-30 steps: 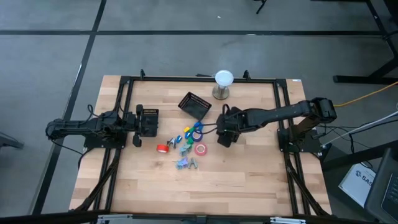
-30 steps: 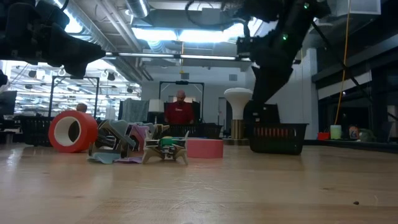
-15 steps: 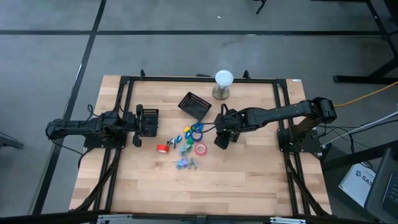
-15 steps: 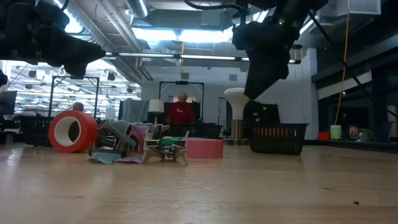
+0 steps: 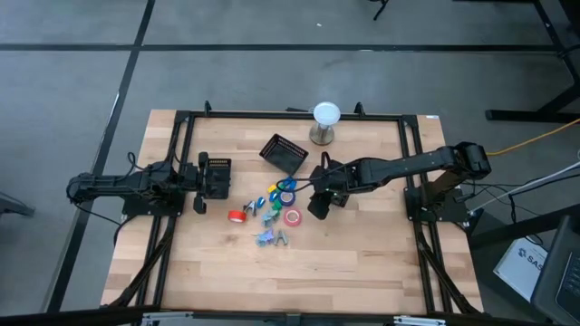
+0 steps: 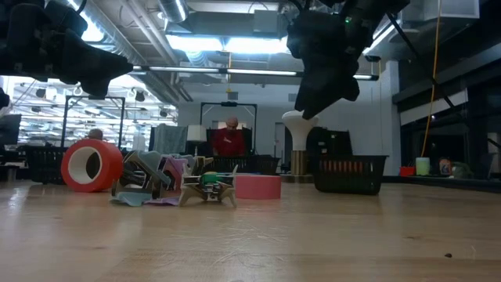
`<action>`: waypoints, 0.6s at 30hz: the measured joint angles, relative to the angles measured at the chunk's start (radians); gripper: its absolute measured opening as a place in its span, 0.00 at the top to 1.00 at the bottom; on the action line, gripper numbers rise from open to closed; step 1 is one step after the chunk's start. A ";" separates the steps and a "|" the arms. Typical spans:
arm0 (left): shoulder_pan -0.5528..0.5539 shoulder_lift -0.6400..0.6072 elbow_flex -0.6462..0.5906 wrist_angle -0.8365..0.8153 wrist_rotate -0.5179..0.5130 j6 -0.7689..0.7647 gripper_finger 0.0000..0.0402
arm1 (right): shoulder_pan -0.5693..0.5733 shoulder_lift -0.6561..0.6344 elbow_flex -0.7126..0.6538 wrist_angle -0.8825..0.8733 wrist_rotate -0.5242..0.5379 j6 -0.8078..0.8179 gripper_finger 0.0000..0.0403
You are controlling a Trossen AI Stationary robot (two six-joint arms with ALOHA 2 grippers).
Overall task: Pick and place Stapler, Stapler remover, tape
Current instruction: Put the pink tape into the right black bin
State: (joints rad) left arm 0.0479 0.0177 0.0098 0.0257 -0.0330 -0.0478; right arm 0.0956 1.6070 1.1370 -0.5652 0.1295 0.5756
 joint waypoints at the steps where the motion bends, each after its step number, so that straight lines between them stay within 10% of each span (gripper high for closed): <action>1: 0.000 0.000 0.000 0.000 0.000 0.000 0.78 | 0.000 0.000 0.000 0.000 0.000 0.000 0.58; 18: 0.000 0.000 0.000 0.000 0.000 0.001 0.78 | 0.001 0.004 0.000 0.033 0.017 -0.033 0.58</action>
State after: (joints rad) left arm 0.0478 0.0174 0.0097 0.0254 -0.0330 -0.0472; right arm 0.0970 1.6108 1.1370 -0.5321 0.1467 0.5429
